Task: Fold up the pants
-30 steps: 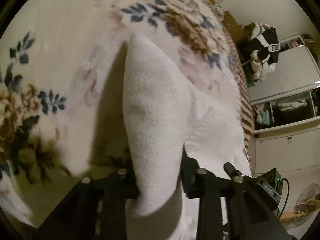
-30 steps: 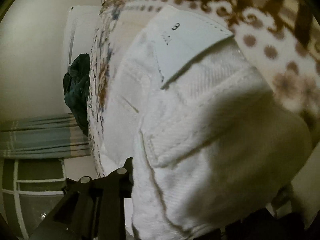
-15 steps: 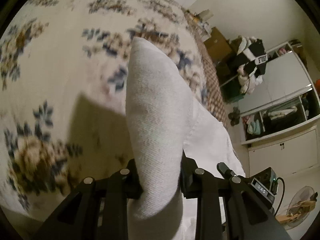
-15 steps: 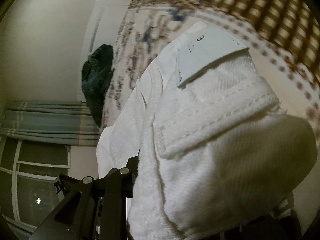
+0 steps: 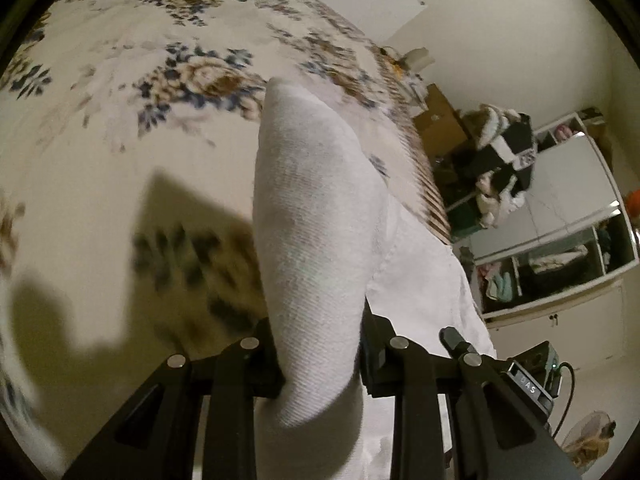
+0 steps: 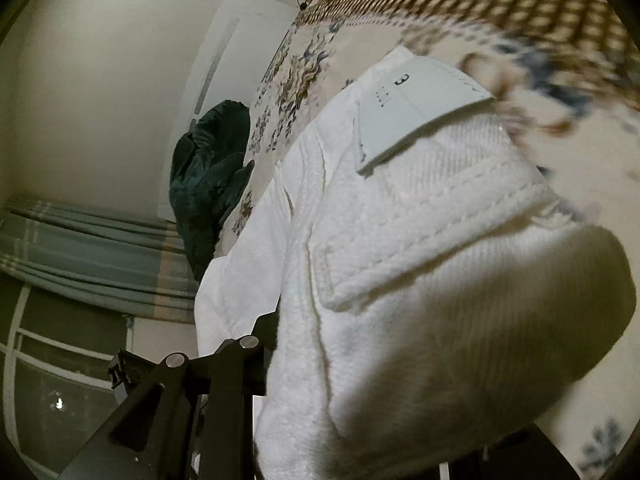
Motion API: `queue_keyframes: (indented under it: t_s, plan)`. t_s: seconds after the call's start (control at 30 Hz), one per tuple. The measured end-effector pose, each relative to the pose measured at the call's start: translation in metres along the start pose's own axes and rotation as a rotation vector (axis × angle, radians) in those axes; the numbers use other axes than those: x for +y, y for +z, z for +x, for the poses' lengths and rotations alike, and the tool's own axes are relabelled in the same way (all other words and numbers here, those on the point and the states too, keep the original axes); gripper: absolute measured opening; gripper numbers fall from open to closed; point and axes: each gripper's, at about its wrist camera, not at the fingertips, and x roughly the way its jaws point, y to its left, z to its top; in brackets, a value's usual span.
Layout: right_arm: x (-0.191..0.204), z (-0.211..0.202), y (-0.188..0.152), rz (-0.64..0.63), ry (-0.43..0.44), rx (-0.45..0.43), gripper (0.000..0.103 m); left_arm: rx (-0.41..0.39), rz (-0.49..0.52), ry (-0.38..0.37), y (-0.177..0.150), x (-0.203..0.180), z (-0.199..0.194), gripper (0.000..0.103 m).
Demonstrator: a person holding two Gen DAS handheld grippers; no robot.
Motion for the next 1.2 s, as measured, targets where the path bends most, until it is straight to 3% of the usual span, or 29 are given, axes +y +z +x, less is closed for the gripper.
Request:
queue_keyframes:
  t_s: [0.23, 0.37, 0.43, 0.5, 0.7, 0.8, 0.87, 0.93, 0.97, 1.0, 1.03, 1.07, 1.13, 1.2]
  plan:
    - [0.007, 0.145, 0.028, 0.002, -0.040, 0.052, 0.026, 0.054, -0.040, 0.063, 0.068, 0.081, 0.051, 0.024]
    - [-0.003, 0.182, 0.027, 0.006, -0.095, 0.082, 0.032, 0.089, -0.020, 0.050, 0.062, 0.094, 0.059, 0.027]
    - [-0.015, 0.179, 0.024, 0.037, -0.115, 0.111, 0.042, 0.096, -0.038, 0.037, 0.059, 0.100, 0.057, 0.029]
    - [-0.031, 0.165, 0.022, 0.067, -0.129, 0.113, 0.045, 0.103, -0.060, 0.024, 0.057, 0.105, 0.055, 0.029]
    - [-0.066, 0.109, 0.032, 0.116, -0.205, 0.040, 0.039, 0.111, -0.083, 0.031, 0.061, 0.109, 0.052, 0.032]
    - [-0.066, 0.104, 0.036, 0.097, -0.245, 0.051, 0.039, 0.110, -0.092, 0.097, 0.062, 0.104, 0.045, 0.036]
    - [-0.056, 0.102, 0.039, 0.052, -0.282, 0.060, 0.039, 0.099, -0.063, 0.181, 0.060, 0.093, 0.036, 0.039]
    - [-0.039, 0.097, 0.040, -0.025, -0.355, 0.067, 0.041, 0.084, 0.013, 0.315, 0.055, 0.076, 0.026, 0.054]
    - [-0.032, 0.096, 0.039, -0.067, -0.395, 0.072, 0.042, 0.080, 0.039, 0.355, 0.052, 0.070, 0.023, 0.073]
    - [-0.022, 0.096, 0.038, -0.114, -0.442, 0.074, 0.049, 0.067, 0.075, 0.404, 0.047, 0.060, 0.017, 0.087]
    - [-0.008, 0.094, 0.036, -0.183, -0.501, 0.066, 0.059, 0.059, 0.094, 0.425, 0.044, 0.055, 0.014, 0.089]
    - [0.001, 0.093, 0.034, -0.222, -0.544, 0.061, 0.066, 0.046, 0.125, 0.466, 0.037, 0.046, 0.008, 0.089]
    - [0.020, 0.093, 0.029, -0.309, -0.632, 0.056, 0.096, 0.040, 0.172, 0.543, 0.026, 0.034, 0.002, 0.089]
    - [0.039, 0.091, 0.022, -0.396, -0.701, 0.056, 0.101, 0.039, 0.205, 0.598, 0.016, 0.024, -0.004, 0.089]
